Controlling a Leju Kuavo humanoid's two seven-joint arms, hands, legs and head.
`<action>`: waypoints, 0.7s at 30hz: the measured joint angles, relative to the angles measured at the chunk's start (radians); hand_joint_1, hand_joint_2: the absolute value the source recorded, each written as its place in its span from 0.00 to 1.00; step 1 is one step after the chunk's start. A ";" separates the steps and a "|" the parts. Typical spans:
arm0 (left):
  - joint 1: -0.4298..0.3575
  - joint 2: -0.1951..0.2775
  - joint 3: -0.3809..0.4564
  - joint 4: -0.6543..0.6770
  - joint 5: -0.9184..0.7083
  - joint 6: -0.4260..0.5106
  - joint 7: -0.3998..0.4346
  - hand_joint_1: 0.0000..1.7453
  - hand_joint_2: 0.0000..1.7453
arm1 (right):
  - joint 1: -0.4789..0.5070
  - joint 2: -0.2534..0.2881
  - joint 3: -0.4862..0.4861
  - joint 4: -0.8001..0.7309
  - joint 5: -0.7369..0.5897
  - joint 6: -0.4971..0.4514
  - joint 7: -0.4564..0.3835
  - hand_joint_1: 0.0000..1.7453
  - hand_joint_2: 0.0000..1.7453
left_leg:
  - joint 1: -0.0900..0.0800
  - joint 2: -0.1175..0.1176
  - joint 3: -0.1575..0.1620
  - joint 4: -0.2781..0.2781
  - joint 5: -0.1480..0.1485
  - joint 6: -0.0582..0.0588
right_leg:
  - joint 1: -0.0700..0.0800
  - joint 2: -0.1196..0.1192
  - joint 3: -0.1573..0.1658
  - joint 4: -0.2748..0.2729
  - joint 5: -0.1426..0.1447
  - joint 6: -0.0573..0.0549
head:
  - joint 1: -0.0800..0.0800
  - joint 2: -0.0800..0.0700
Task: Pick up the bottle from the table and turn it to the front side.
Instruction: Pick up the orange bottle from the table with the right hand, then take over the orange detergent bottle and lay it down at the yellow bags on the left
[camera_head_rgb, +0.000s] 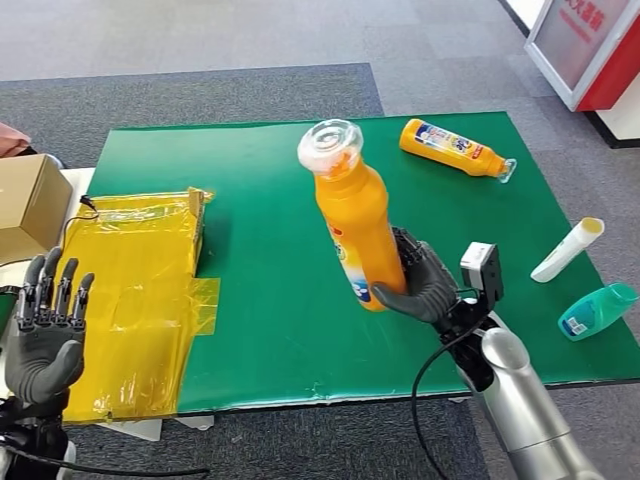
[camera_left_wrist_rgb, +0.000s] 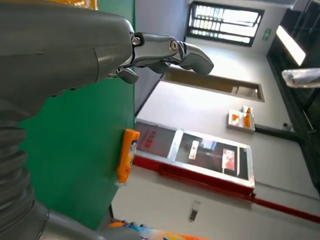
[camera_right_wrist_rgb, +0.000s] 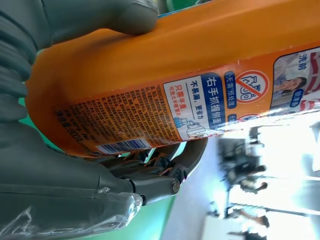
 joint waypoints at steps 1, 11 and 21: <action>-0.013 0.004 -0.011 0.009 0.002 -0.009 0.003 0.00 1.00 | 0.003 0.010 0.000 -0.007 -0.002 0.009 -0.008 1.00 1.00 | 0.000 0.000 0.000 0.000 0.000 0.000 | 0.000 0.000 0.000 0.000 0.000 0.000 | 0.000 0.000; -0.146 0.014 -0.130 0.099 0.076 -0.033 0.051 0.00 1.00 | 0.005 0.088 0.010 -0.020 0.053 -0.019 -0.033 1.00 1.00 | 0.000 0.000 0.000 0.000 0.000 0.000 | 0.000 0.000 0.000 0.000 0.001 -0.001 | 0.000 0.000; -0.288 -0.002 -0.300 0.209 0.217 -0.069 0.139 0.00 1.00 | -0.053 0.144 0.053 0.018 0.204 -0.146 -0.055 1.00 1.00 | 0.000 0.000 0.000 0.000 0.001 -0.001 | 0.000 0.000 0.000 0.000 0.002 -0.001 | 0.000 0.000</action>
